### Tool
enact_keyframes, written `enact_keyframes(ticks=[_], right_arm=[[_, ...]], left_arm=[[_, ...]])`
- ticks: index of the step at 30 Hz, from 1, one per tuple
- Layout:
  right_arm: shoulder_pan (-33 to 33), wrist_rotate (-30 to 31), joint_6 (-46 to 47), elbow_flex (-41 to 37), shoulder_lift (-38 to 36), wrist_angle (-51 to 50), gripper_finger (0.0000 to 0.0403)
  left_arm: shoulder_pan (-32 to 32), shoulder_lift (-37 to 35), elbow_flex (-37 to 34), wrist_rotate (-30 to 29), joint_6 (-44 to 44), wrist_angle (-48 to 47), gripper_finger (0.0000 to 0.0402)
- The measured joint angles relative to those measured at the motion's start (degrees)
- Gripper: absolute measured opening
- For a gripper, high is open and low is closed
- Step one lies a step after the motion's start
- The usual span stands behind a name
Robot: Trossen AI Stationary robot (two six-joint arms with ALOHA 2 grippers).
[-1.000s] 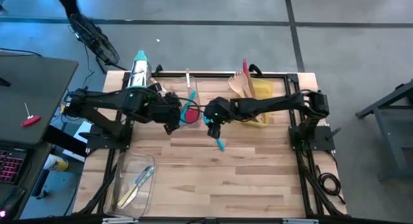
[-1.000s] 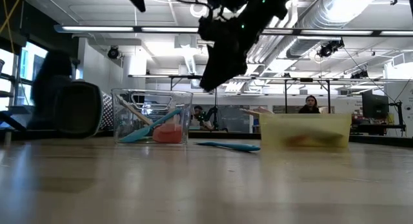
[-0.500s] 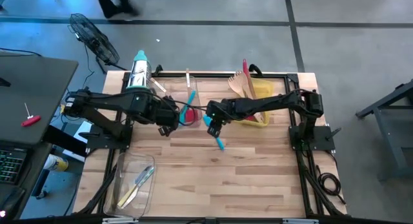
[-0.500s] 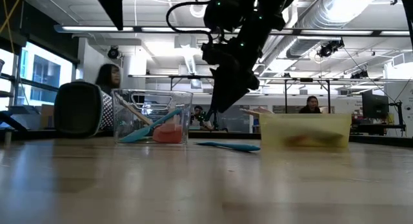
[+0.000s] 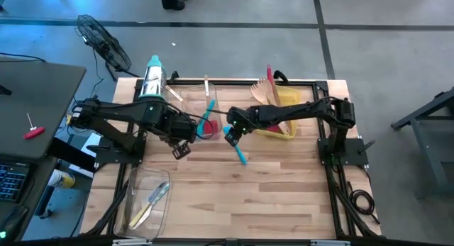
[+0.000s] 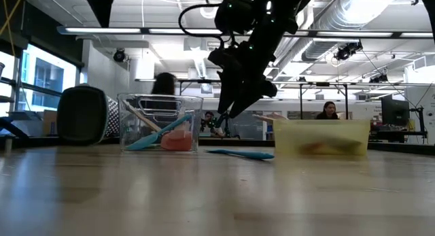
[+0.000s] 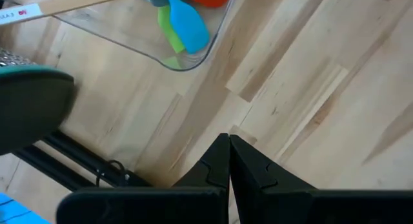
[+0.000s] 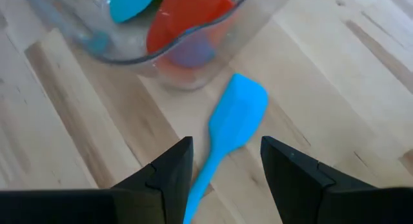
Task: Pick & Place Kitchen Items
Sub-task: Put the blue spatula into the top transparent bin
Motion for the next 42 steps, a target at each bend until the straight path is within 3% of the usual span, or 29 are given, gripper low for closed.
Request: enact_keyframes(ticks=[19, 32, 36, 42], right_arm=[[-0.43, -1.43, 3.19, -0.04, 0.67, 1.25, 0.0175], [-0.15, 0.87, 4.41, -0.04, 0.66, 1.73, 0.0175], [-0.04, 3.09, 4.59, -0.04, 0.66, 2.03, 0.0190], [-0.04, 1.12, 1.96, -0.04, 0.66, 3.15, 0.0236]], left_arm=[[-1.98, 0.00, -0.02, -3.33, -2.30, 0.35, 0.0001], [-1.86, 0.00, -0.02, -7.87, 1.21, 0.46, 0.0001], [-1.86, 0.00, -0.02, -8.26, 1.19, 0.46, 0.0001], [-1.86, 0.00, -0.02, -8.29, 1.27, 0.36, 0.0001]])
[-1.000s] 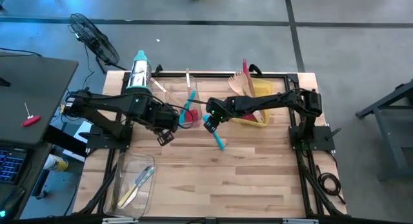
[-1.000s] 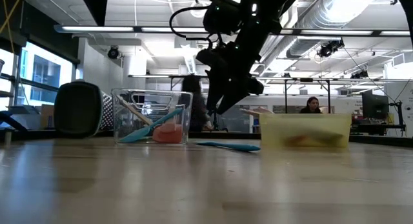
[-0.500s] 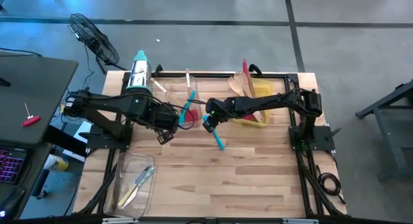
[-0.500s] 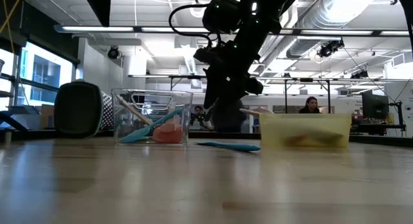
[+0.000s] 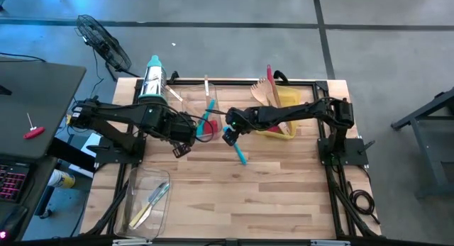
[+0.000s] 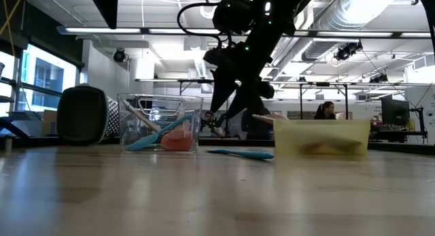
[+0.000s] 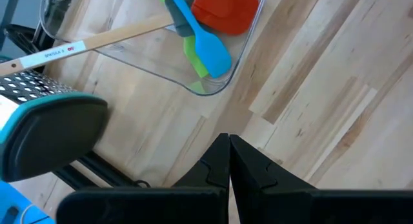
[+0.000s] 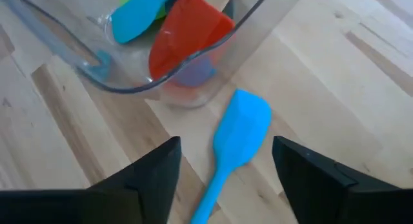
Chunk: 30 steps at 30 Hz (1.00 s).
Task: Pick & Place Kitchen Items
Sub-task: Put the blue spatula into the top transparent bin
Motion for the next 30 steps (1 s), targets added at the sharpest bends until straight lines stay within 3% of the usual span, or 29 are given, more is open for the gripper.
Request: enact_keyframes(ticks=[6, 11, 21, 30], right_arm=[[0.00, -3.18, 1.37, 0.00, 0.00, -0.16, 0.0297], [0.82, -3.98, 1.50, 0.00, 0.00, -0.12, 0.0323], [3.91, 5.34, 1.30, 0.00, 0.00, 0.36, 0.0326], [3.71, -0.25, 4.45, 0.00, 0.26, -0.14, 0.0325]], left_arm=[[0.00, 0.00, 0.00, -0.17, 2.32, -0.01, 0.0001], [0.00, 0.00, 0.00, -0.17, 2.43, -0.01, 0.0001], [0.00, 0.00, 0.00, -1.05, 2.87, 0.12, 0.0001], [0.00, 0.00, 0.00, -2.38, 2.87, 0.13, 0.0001]])
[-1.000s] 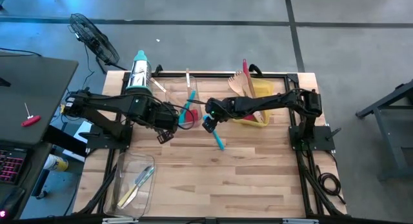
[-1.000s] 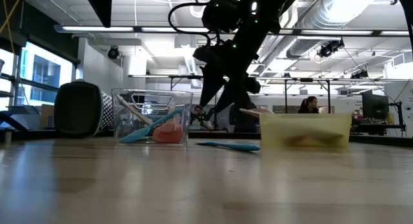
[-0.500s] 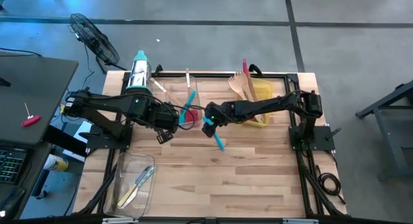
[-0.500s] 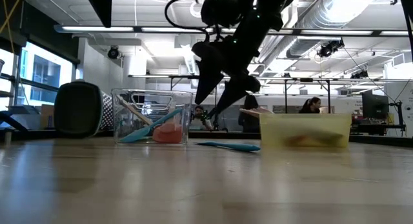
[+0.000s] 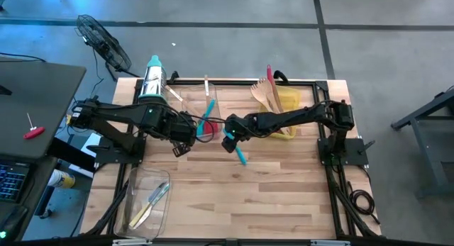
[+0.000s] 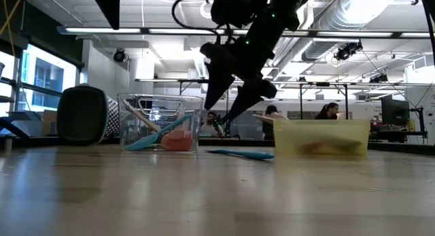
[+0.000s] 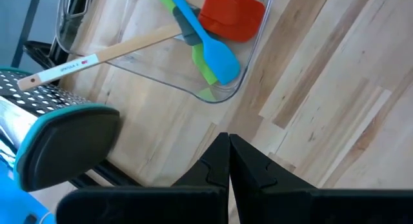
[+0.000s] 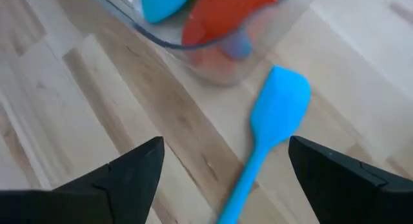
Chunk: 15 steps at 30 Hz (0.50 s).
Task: Pick & Place Kitchen Items
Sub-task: Put the blue spatula into the top transparent bin
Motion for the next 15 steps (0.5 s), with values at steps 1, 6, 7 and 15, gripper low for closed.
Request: enact_keyframes(ticks=[1, 6, 7, 15], right_arm=[[-0.25, -0.20, 0.74, 0.02, 0.29, -0.41, 0.0325], [-1.93, -0.82, 1.39, 0.02, 1.70, -2.55, 0.0325], [-2.17, -0.82, 1.46, 0.02, 2.12, -2.86, 0.0325], [-2.77, -0.49, 0.86, 0.02, 4.68, -1.71, 0.0325]], left_arm=[[0.00, 0.00, 0.00, 0.00, 0.00, 0.00, 0.0001], [0.00, 0.01, 0.00, -0.01, 0.00, 0.06, 0.0001], [0.00, 0.02, 0.00, -0.01, 0.00, 0.04, 0.0001], [0.02, 0.04, -0.02, -0.22, 0.00, 0.10, 0.0001]])
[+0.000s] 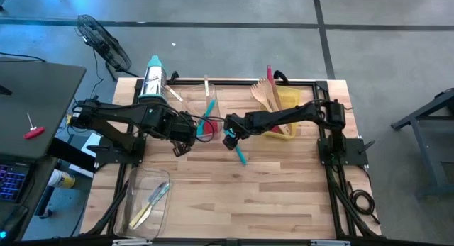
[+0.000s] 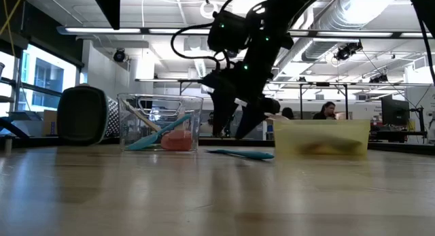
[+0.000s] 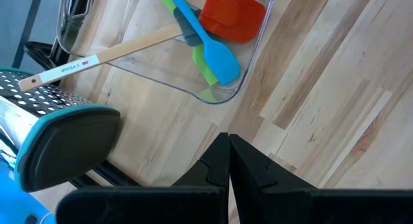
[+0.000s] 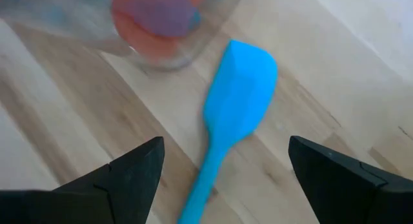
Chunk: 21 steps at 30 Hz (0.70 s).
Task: Pick & Place Kitchen Items
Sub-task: Put the blue spatula into the top transparent bin
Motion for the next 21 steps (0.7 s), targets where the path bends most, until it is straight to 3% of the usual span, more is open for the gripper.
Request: enact_keyframes(ticks=[21], right_arm=[[0.15, 4.22, -5.67, 0.00, 1.89, 5.40, 0.0325]], left_arm=[[-0.02, 0.00, 0.00, -0.98, 0.00, 0.31, 0.0001]])
